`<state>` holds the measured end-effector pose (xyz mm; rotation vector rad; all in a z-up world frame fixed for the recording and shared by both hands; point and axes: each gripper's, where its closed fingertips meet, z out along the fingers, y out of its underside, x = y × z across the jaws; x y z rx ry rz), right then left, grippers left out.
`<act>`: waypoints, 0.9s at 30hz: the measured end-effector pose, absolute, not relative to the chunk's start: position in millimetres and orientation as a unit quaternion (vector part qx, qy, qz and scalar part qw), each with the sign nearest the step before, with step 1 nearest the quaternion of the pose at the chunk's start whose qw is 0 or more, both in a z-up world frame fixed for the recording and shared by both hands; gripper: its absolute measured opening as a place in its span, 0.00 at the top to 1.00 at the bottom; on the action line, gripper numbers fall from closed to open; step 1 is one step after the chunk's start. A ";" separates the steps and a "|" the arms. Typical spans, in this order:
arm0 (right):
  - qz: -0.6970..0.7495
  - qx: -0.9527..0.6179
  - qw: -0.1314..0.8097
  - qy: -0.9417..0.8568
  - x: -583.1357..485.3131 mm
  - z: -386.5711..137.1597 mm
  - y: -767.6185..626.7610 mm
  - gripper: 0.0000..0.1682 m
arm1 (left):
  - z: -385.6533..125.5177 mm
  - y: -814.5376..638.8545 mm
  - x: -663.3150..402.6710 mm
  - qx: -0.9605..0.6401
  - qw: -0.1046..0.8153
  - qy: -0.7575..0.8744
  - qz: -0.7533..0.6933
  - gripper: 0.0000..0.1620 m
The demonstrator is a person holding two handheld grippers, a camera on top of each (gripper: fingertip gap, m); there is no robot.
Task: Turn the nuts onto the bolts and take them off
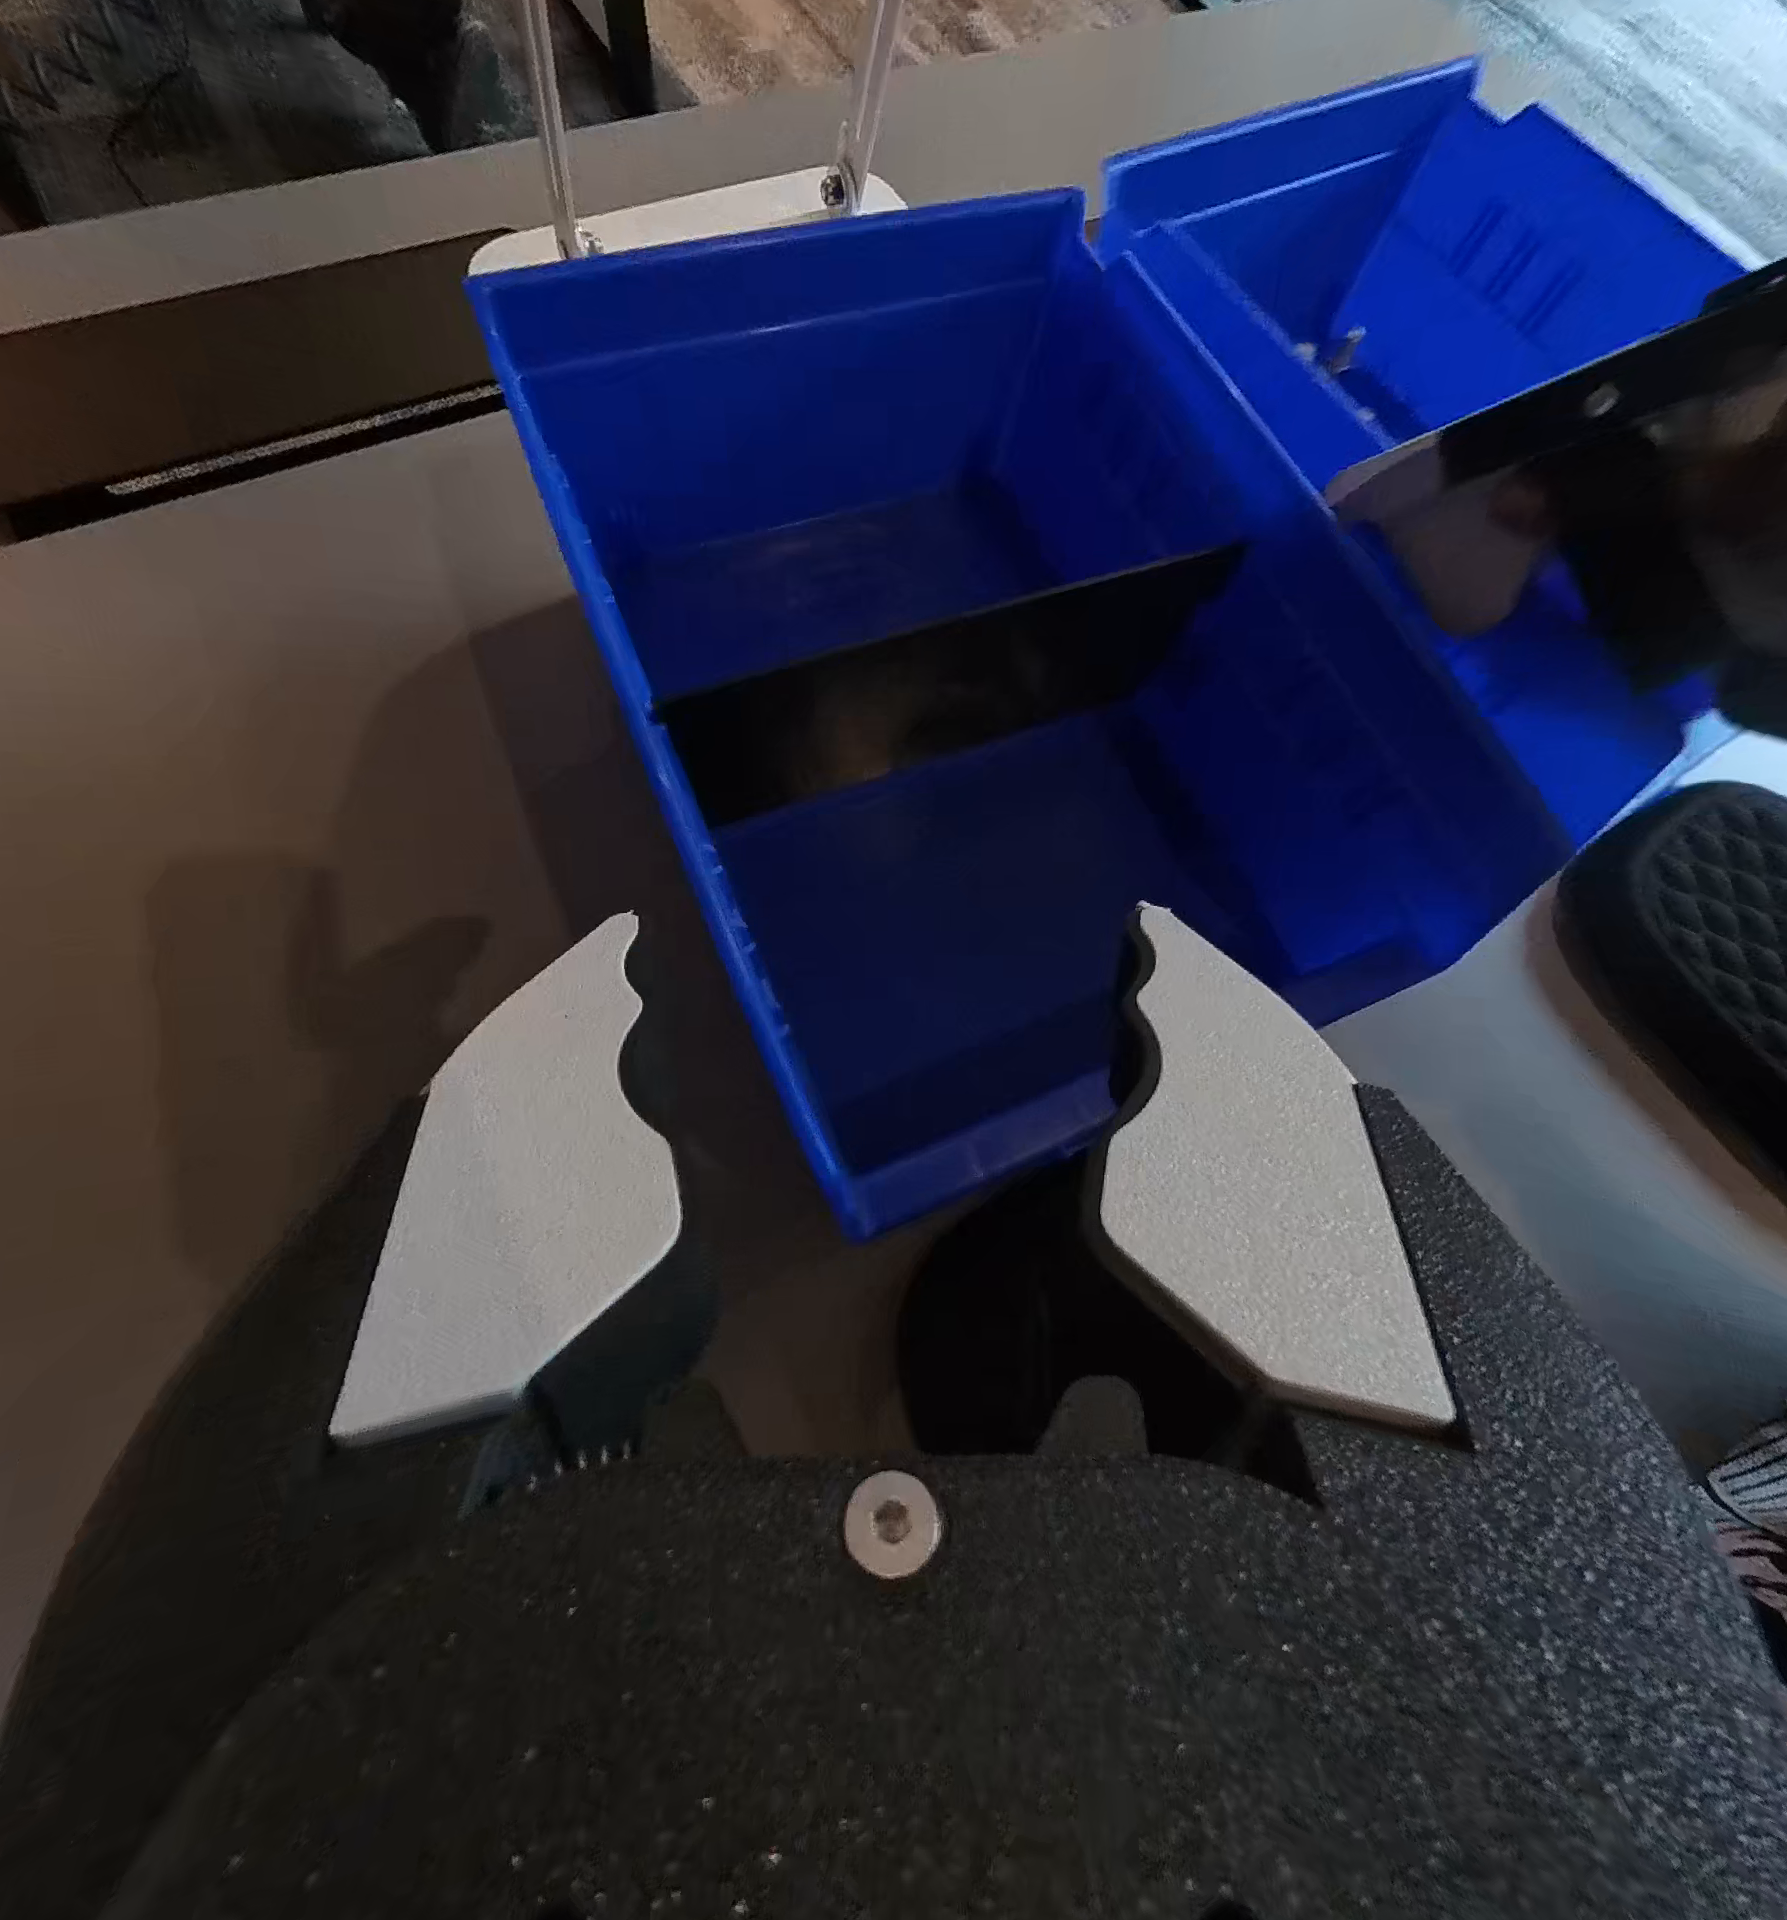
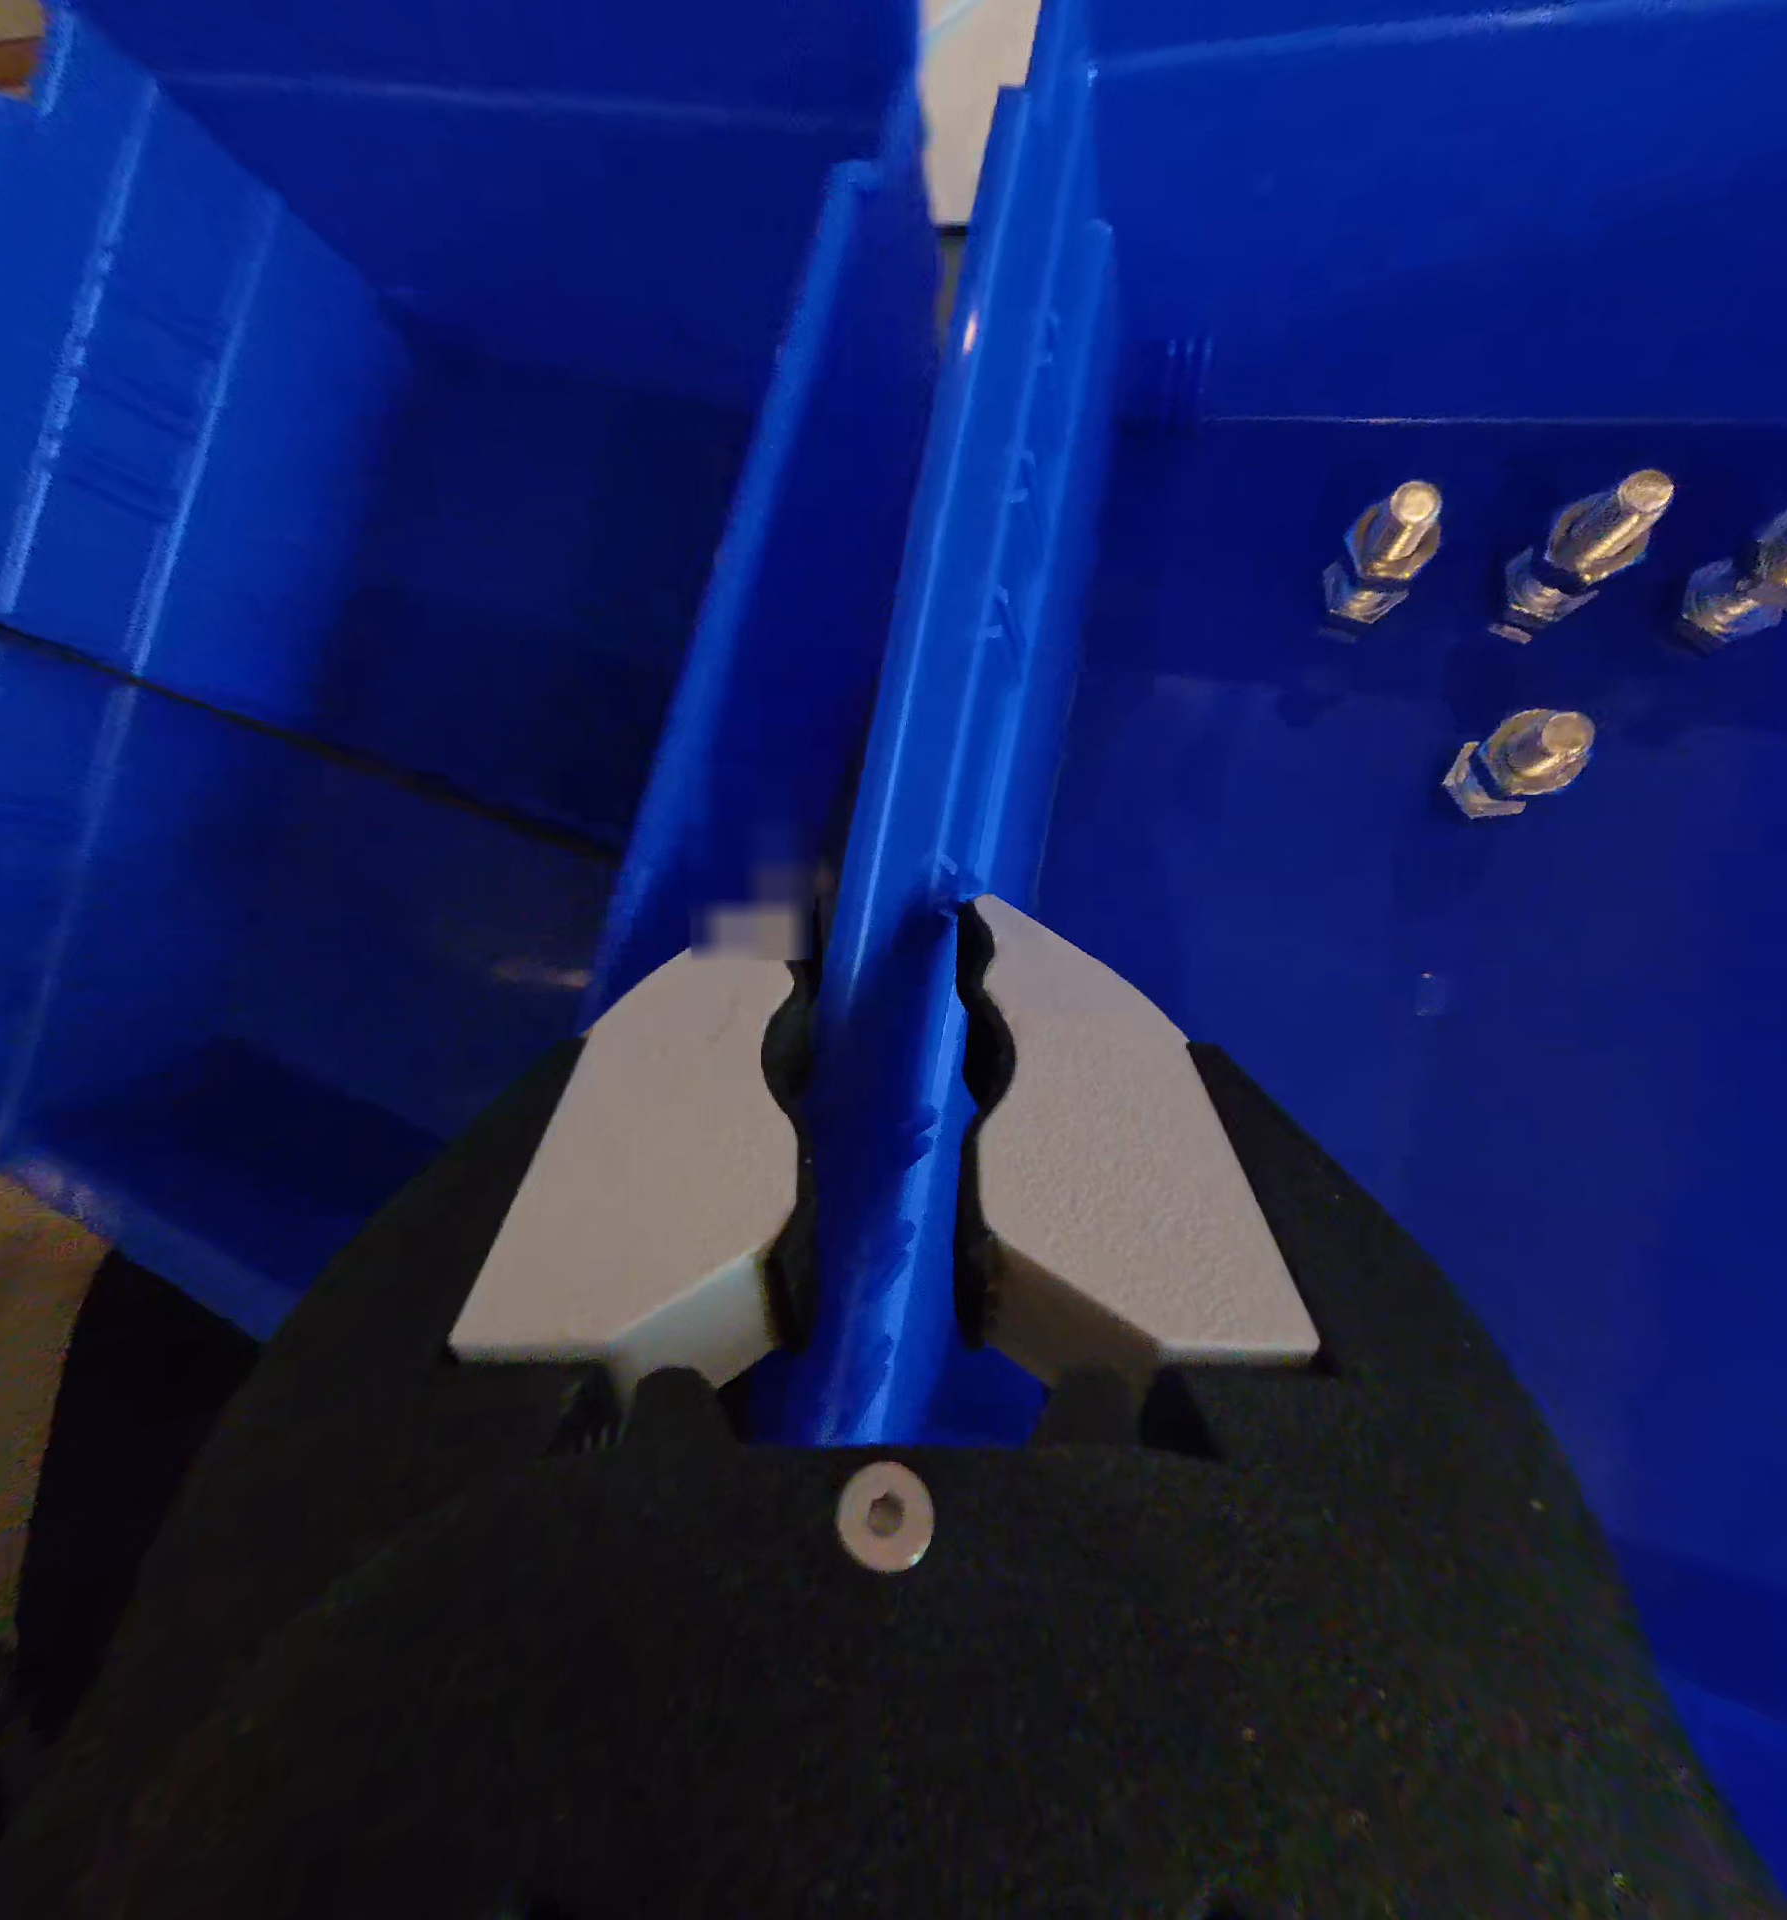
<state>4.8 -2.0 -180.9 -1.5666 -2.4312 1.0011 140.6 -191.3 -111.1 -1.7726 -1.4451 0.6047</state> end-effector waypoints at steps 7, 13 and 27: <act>0.315 -0.496 0.056 -0.807 12.3 -181.0 -16.6 0.87 | -113.7 -184.2 144.6 -0.705 0.371 -0.556 0.237 0.48; 0.321 -0.489 0.050 -0.809 13.0 -180.5 -28.6 0.86 | -116.6 -180.4 141.9 -0.704 0.372 -0.559 0.233 0.48; 0.410 -0.408 0.127 -0.806 14.2 -90.6 5.8 0.78 | -84.6 -125.1 132.1 -0.706 0.430 -0.515 0.226 0.55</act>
